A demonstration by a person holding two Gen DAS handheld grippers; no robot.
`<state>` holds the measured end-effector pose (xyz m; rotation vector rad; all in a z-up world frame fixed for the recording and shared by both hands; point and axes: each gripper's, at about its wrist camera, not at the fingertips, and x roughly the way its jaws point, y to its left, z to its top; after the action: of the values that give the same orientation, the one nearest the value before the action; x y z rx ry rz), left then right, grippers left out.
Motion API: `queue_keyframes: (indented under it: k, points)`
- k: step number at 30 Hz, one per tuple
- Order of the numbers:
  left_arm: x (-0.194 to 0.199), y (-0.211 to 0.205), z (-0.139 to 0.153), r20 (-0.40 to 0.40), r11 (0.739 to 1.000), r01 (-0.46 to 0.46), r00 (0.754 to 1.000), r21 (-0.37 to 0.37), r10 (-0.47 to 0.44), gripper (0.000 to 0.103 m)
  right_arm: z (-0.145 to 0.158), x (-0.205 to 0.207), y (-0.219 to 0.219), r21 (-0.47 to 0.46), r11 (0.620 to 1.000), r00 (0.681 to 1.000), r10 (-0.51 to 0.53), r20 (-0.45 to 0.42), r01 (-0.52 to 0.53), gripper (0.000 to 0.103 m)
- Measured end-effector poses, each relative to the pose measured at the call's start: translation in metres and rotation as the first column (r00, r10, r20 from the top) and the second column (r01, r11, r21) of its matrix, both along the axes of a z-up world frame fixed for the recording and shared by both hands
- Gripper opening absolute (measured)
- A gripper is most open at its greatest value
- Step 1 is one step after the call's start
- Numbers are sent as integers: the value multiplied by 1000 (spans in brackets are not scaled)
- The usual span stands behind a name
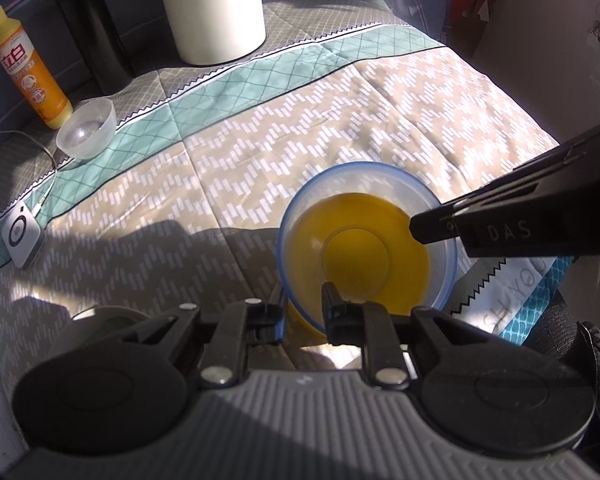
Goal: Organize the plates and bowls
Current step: 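Carry the blue bowl with both tools and lower it into the yellow bowl, then open both tools and move them over to the clear bowl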
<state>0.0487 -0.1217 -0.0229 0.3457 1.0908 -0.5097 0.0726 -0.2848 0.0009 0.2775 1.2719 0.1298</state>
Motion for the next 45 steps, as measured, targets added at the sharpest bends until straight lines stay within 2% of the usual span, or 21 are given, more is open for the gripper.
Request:
queue_keyframes:
  k: [3, 11, 13, 18, 20, 22, 23, 25, 28, 31, 35, 45]
  points:
    - [2, 1, -3, 5, 1000, -14, 1000, 3, 14, 37, -2, 2, -1, -1, 1000, 1000, -1, -3, 1, 10]
    - [8, 4, -8, -3, 999, -33, 999, -2, 33, 39, -10, 3, -2, -1, 1000, 1000, -11, -15, 11, 15]
    - [8, 5, -8, -3, 999, -36, 999, -4, 36, 41, -10, 2, -1, 0, 1000, 1000, -13, -13, 13, 26]
    - [8, 6, -8, -5, 999, -43, 999, -10, 43, 44, -7, 2, 0, 0, 1000, 1000, -10, -3, 10, 27]
    - [7, 6, -6, 0, 999, -40, 999, -16, 40, 50, -6, 2, 0, 3, 1000, 1000, -10, 1, 10, 33]
    - [5, 6, -3, 19, 999, -37, 999, -26, 38, 65, -4, 2, 0, 4, 1000, 1000, -12, 8, 12, 56]
    - [4, 7, -1, 28, 999, -37, 999, -31, 37, 68, -2, 2, 0, 3, 1000, 1000, -12, 12, 12, 62]
    - [2, 10, 6, 51, 998, -35, 998, -53, 38, 82, 2, 2, 0, 13, 1000, 1000, -15, 15, 15, 85]
    - [-1, 17, 16, 80, 994, -39, 996, -99, 47, 94, 11, 2, -1, 28, 999, 999, -28, 29, 27, 97]
    - [-5, 28, 26, 107, 988, -41, 993, -148, 57, 101, 22, 3, -5, 48, 998, 998, -51, 45, 49, 99]
    - [-4, 45, 40, 139, 979, -65, 986, -192, 92, 103, 36, 6, -5, 66, 995, 995, -73, 73, 68, 101]
    - [29, 85, 52, 177, 966, -171, 963, -193, 206, 103, 53, 28, 28, 90, 995, 990, -63, 124, 52, 103]
